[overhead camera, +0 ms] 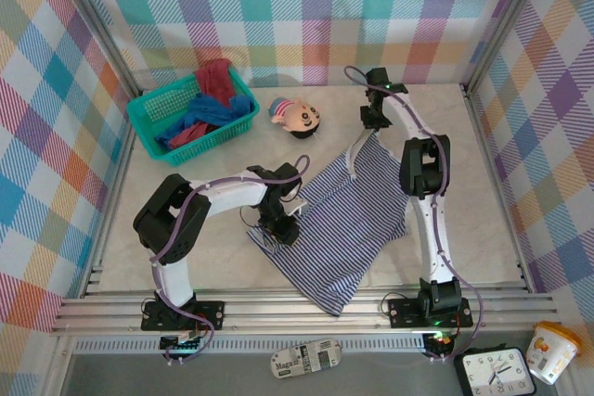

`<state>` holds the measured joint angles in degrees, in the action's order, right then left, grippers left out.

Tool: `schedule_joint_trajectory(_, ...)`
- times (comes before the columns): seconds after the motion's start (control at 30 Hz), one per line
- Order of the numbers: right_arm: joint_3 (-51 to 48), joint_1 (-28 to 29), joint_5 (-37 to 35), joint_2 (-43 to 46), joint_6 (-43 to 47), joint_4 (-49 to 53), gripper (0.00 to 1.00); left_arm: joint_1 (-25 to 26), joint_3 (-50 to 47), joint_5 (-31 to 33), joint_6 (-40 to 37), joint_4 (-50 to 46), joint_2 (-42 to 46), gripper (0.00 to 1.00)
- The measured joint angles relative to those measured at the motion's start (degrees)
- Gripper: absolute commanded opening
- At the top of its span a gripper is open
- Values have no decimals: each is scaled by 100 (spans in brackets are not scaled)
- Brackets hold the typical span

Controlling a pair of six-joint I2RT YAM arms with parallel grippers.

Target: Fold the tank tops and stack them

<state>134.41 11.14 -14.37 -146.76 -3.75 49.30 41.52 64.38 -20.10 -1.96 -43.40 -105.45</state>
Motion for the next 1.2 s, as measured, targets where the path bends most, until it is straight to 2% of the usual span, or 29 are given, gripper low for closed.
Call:
schedule_joint_trajectory(0.13, 11, 15, -116, 0, -20, 52, 9, 0, -37, -4, 48, 0, 26, 30)
schedule_joint_trajectory(0.27, 15, 11, -85, 2, -173, 31, 3, 0, -39, -4, 72, 0, 31, 30)
schedule_joint_trajectory(0.4, -723, -72, 271, 380, -581, -459, 0, 0, -44, -4, 92, 4, 31, 30)
schedule_joint_trajectory(0.53, -2267, -321, 914, 1309, -1246, -1379, 0, 0, -55, -9, 111, 7, 33, 30)
schedule_joint_trajectory(0.8, -3897, -1005, 2317, 2216, -2717, -3456, 0, 0, -72, -28, 111, 11, 33, 30)
schedule_joint_trajectory(1.0, -4273, -1196, 2889, 2017, -3615, -4013, 0, 0, -92, -31, 116, 31, 52, 30)
schedule_joint_trajectory(1.2, -4282, -1209, 3051, 1746, -4089, -4199, 3, -2, -85, -35, 111, 22, 70, 31)
